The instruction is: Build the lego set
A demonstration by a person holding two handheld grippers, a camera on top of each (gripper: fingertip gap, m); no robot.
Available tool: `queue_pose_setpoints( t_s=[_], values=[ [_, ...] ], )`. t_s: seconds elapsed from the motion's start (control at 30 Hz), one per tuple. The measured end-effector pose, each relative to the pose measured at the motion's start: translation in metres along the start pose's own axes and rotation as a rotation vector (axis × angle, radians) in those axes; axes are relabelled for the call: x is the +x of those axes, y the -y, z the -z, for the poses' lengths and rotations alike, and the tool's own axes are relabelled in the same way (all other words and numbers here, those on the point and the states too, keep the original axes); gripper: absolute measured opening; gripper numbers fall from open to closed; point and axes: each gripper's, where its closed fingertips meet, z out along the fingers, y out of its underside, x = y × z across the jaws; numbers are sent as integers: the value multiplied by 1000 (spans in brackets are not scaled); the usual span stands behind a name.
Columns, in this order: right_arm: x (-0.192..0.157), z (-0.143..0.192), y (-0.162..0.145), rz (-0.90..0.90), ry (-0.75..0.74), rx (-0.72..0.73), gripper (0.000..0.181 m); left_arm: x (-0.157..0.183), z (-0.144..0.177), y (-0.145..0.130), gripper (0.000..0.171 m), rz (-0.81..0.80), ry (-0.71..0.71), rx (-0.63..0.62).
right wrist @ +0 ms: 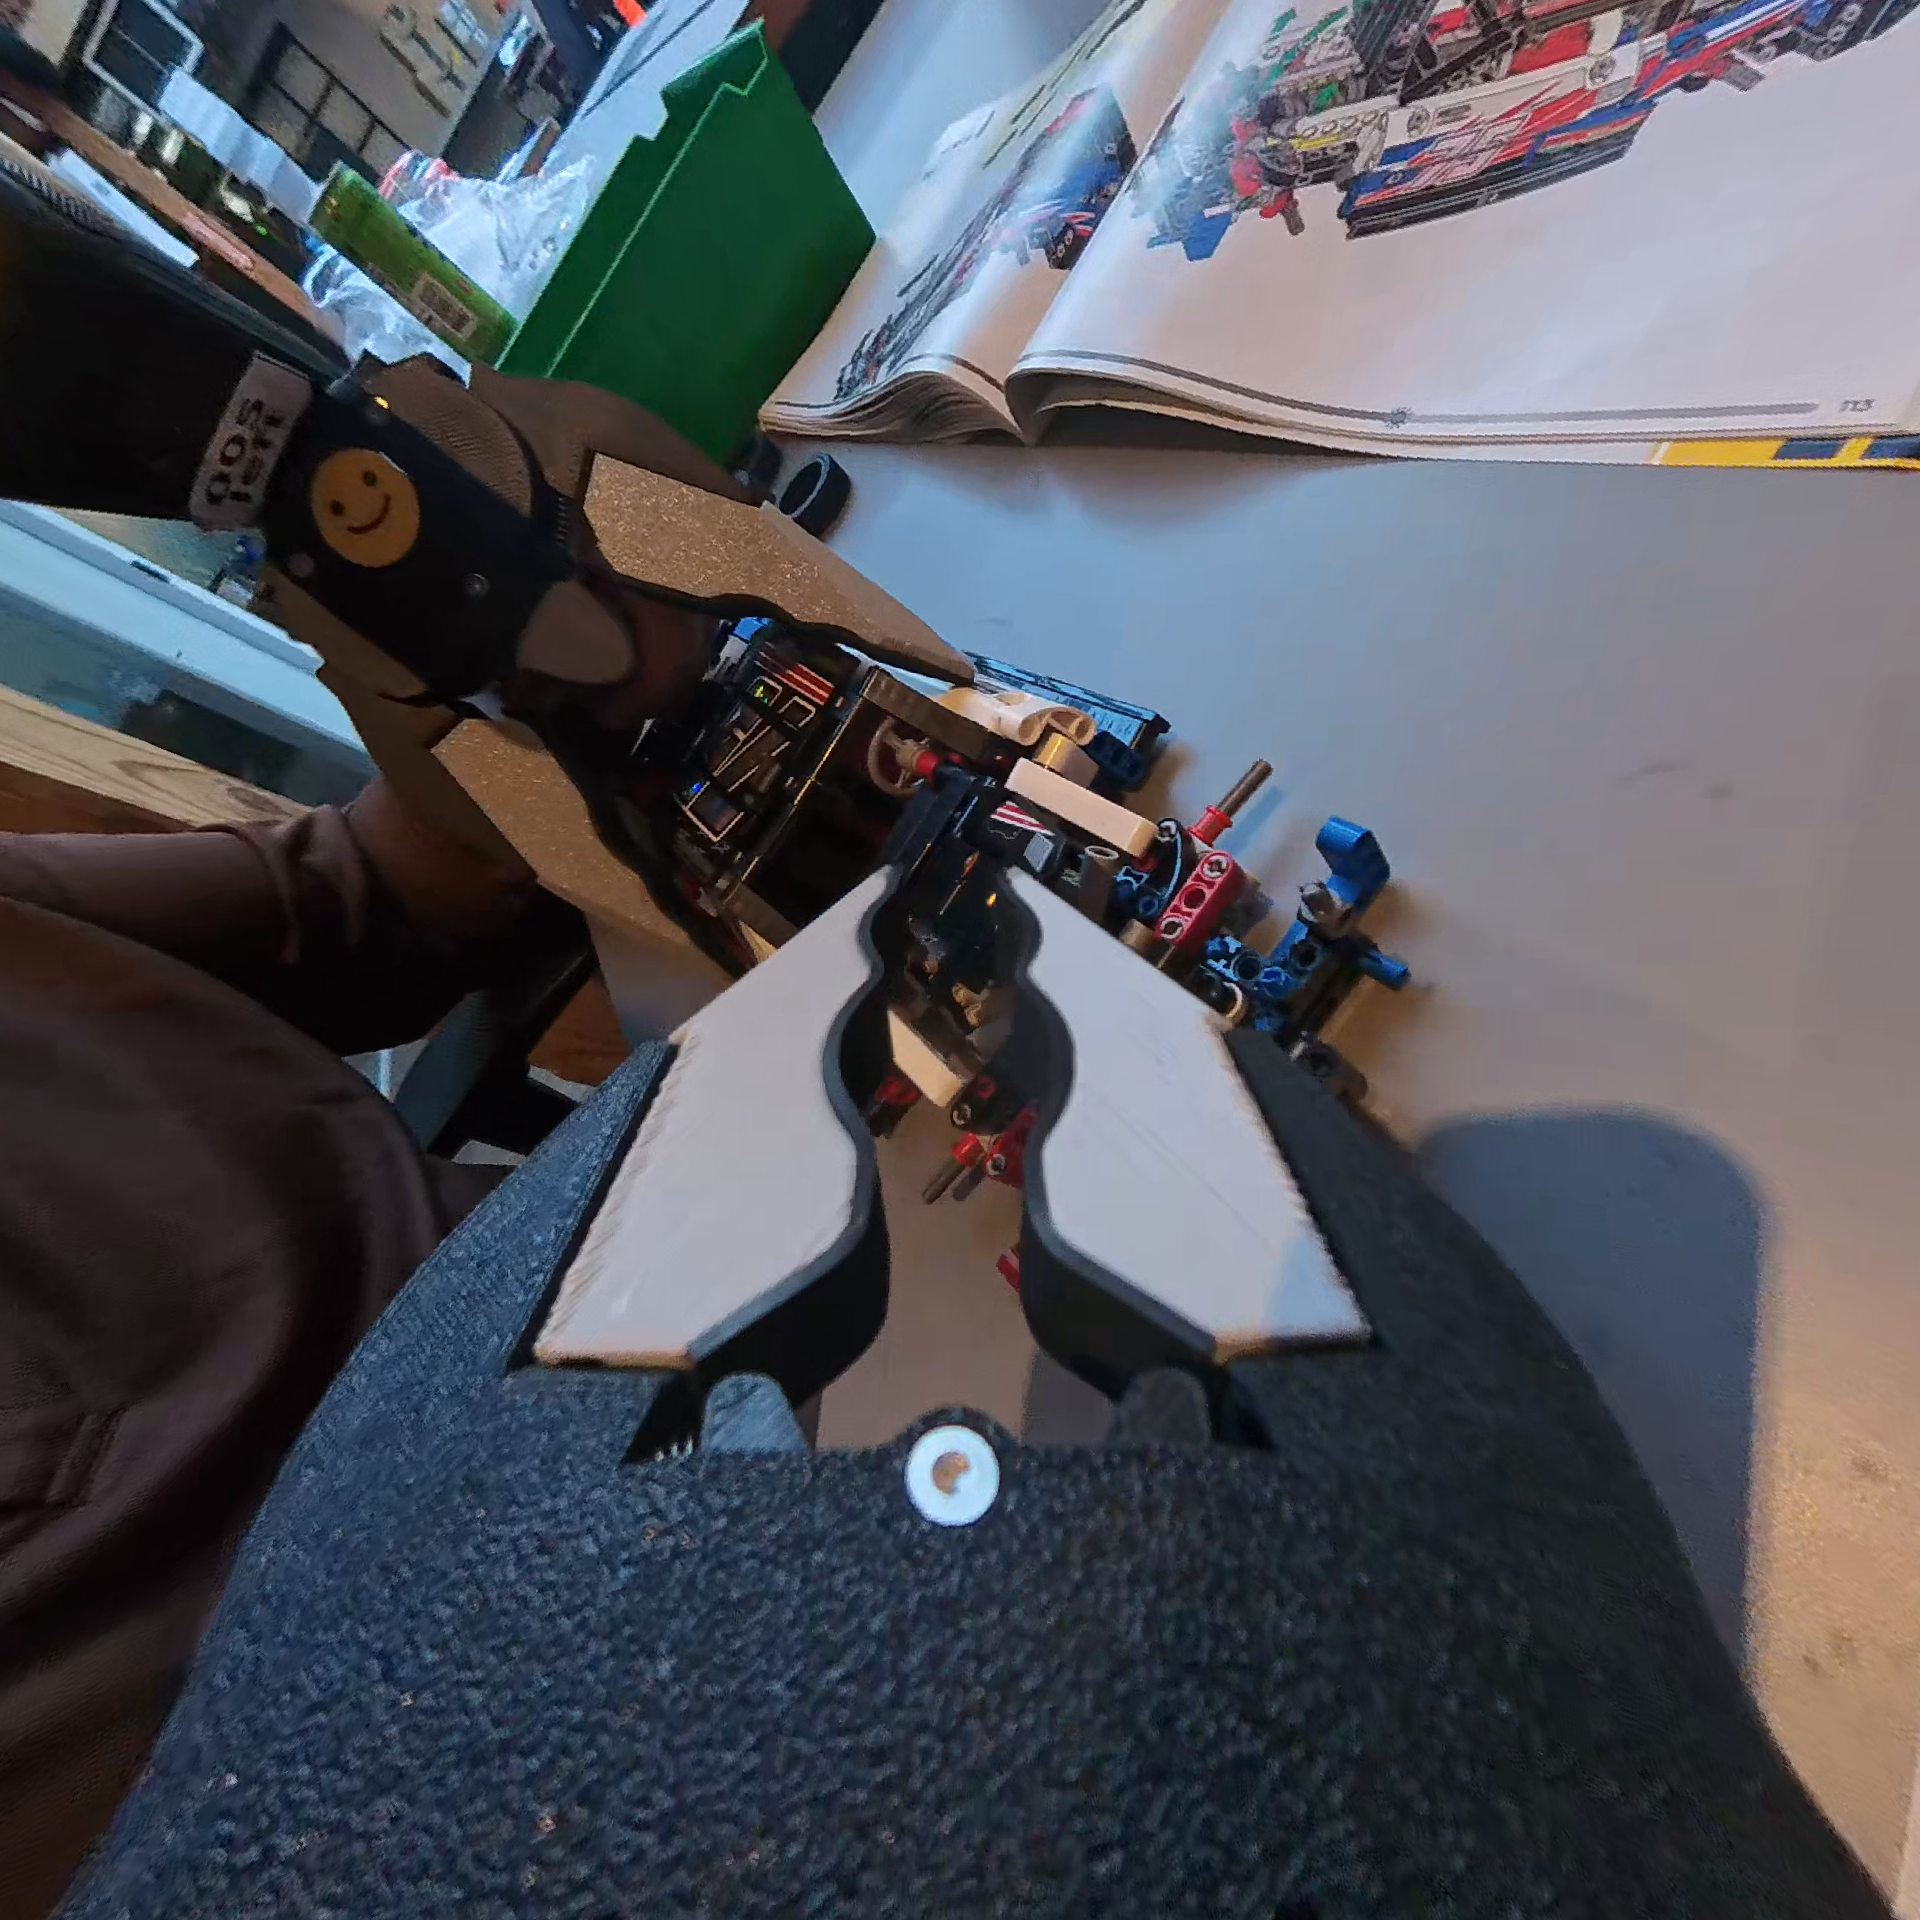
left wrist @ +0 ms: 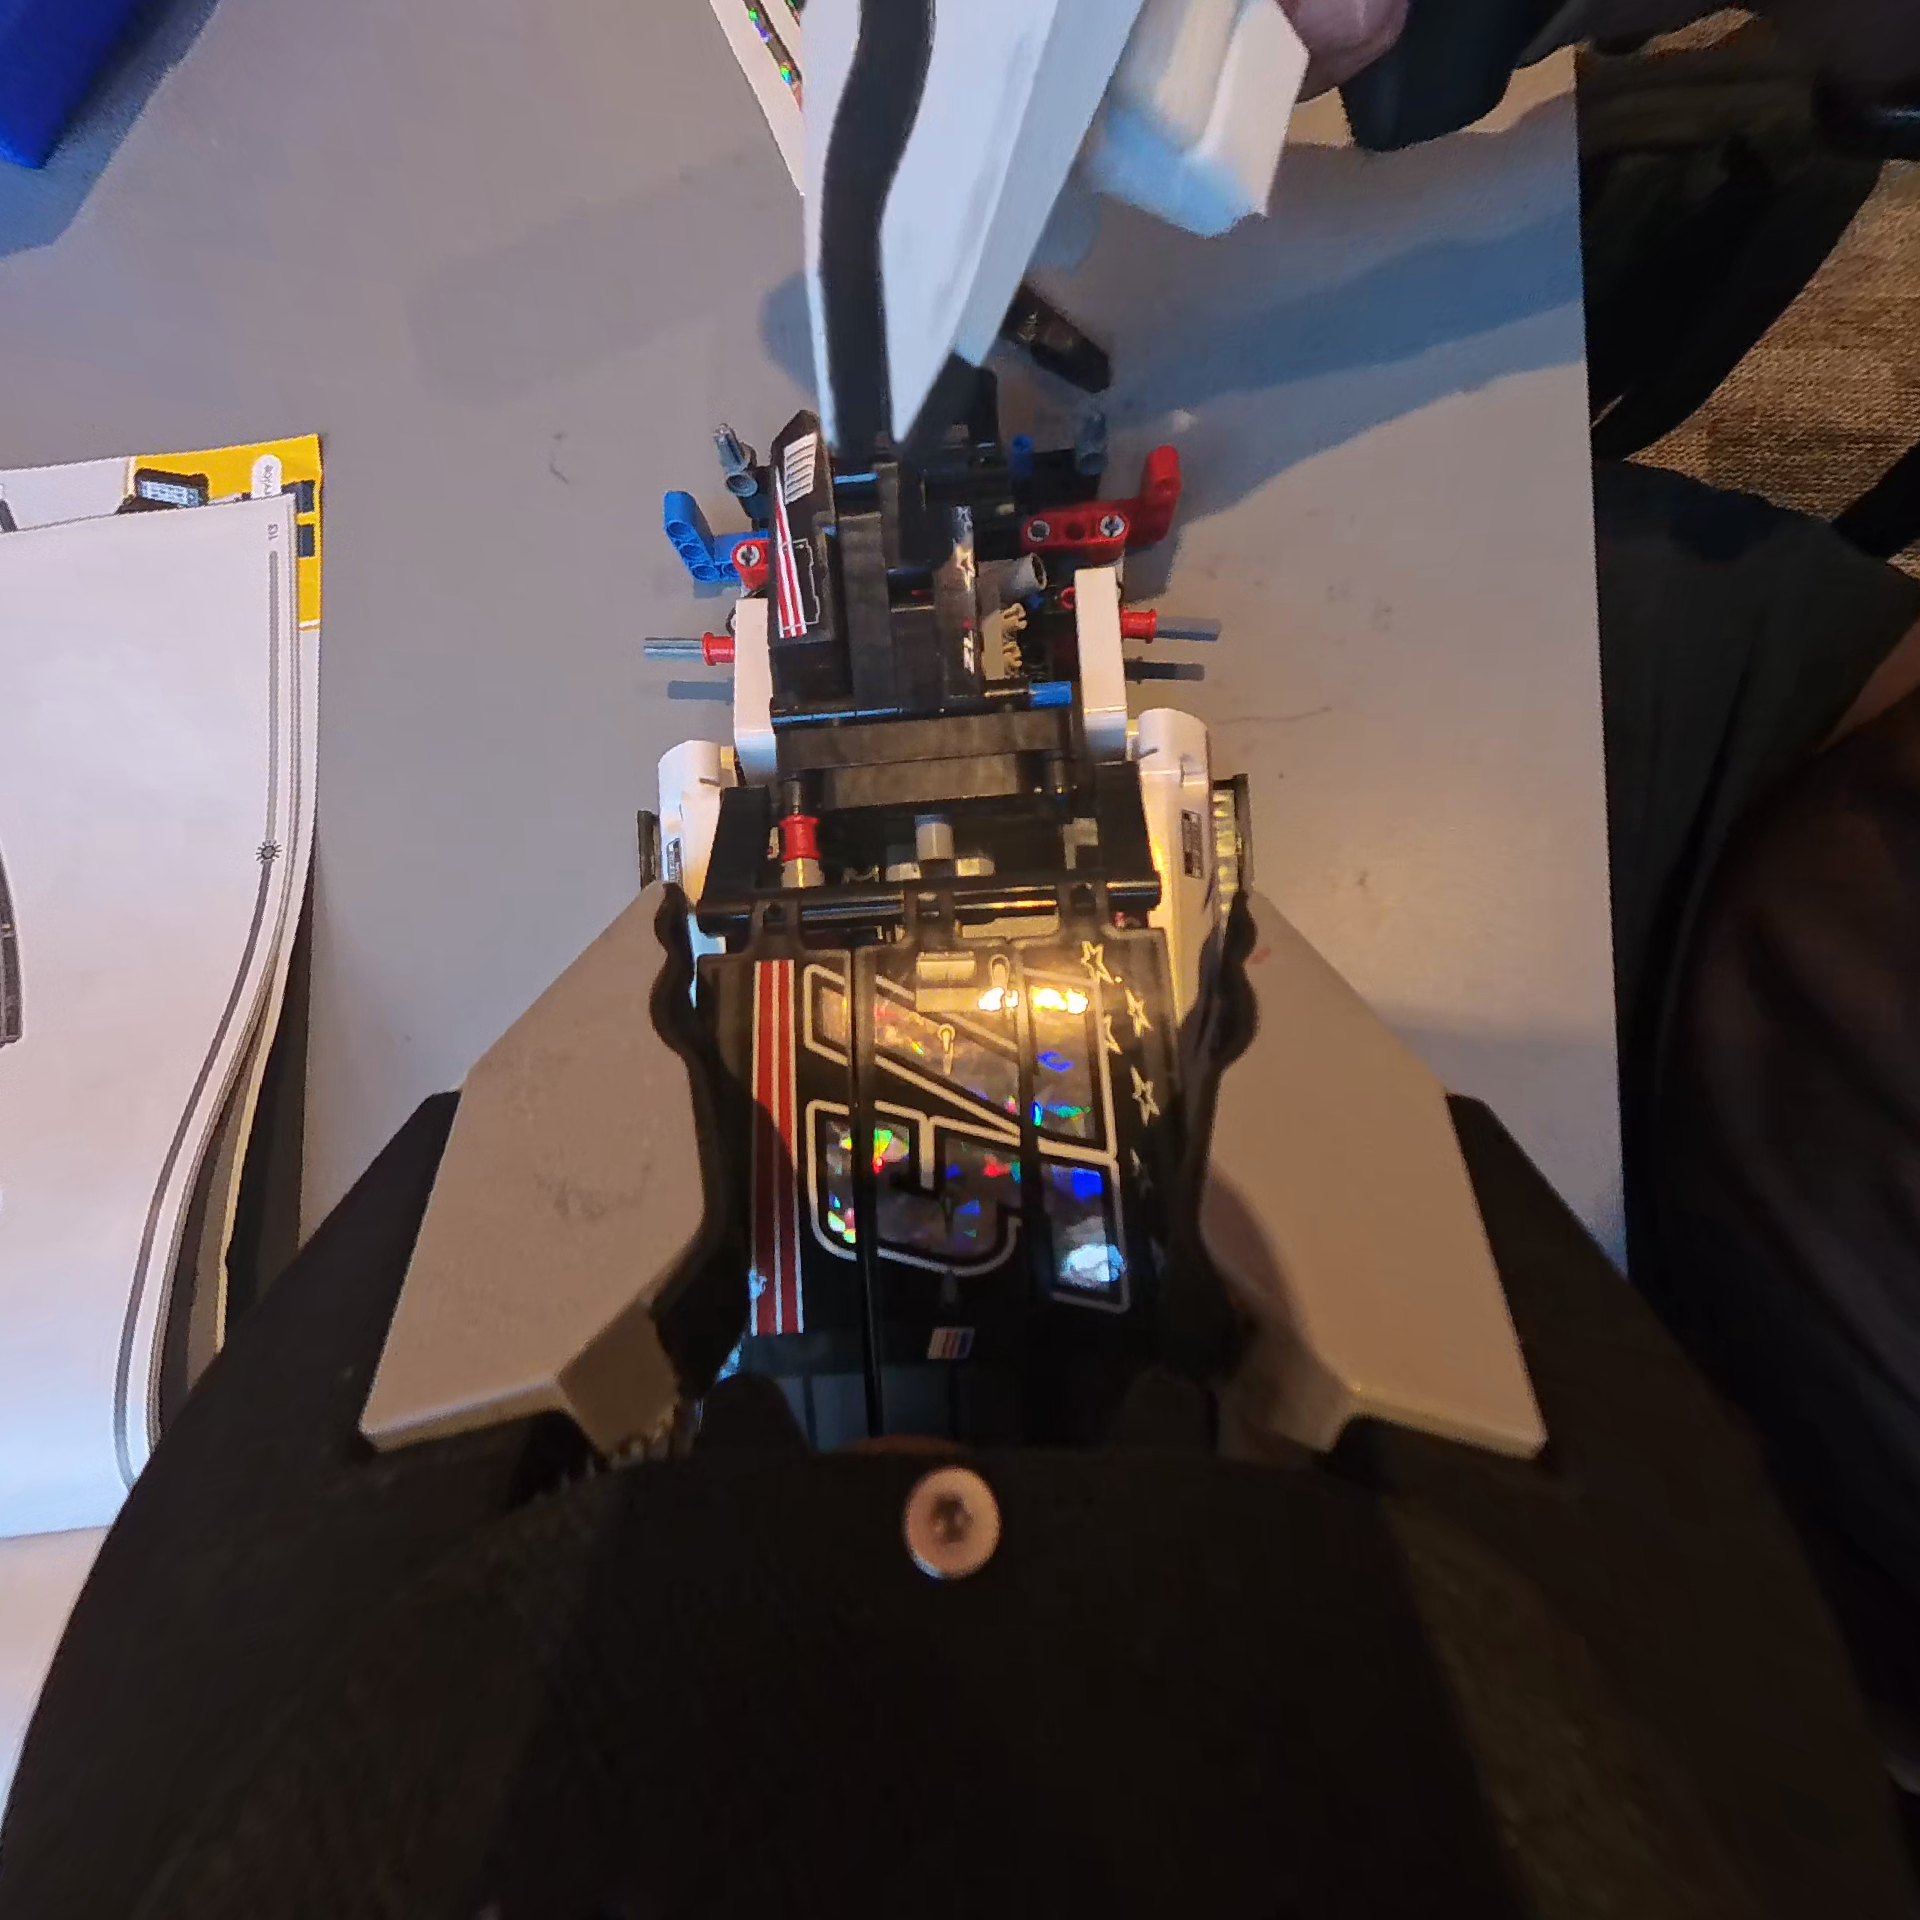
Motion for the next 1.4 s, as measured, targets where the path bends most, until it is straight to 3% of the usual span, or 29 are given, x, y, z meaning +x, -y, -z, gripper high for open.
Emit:
queue_pose_setpoints(
  t_s=[0.2, 0.4, 0.57, 0.7, 0.83, 0.93, 1.23, 1.4],
  values=[
    [17, 8, -3, -34, -73, 5, 23, 0, 0, 0, 100, 0, -1, -1],
    [-18, -4, 3, 17, 51, 14, 23, 0, 0, 0, 99, -2, 2, -2],
    [-17, -6, 2, 63, 7, -23, 20, 0, 0, 0, 100, -3, 1, -1],
    [-3, 19, -4, 42, -26, 28, 23, 0, 0, 0, 100, -6, 2, -2],
    [36, 55, -33, 45, -233, 2, 23, 1, 0, -1, 100, -10, 2, -3],
    [28, 66, -38, 37, -204, 47, 24, 1, 0, 0, 100, -6, -3, -1],
    [-32, 18, 0, 262, -156, 10, 24, 0, 0, 0, 100, -3, -4, 1],
    [-11, -6, 7, 300, -291, -73, 19, 1, 0, -1, 101, -7, -1, 0]
  ],
)
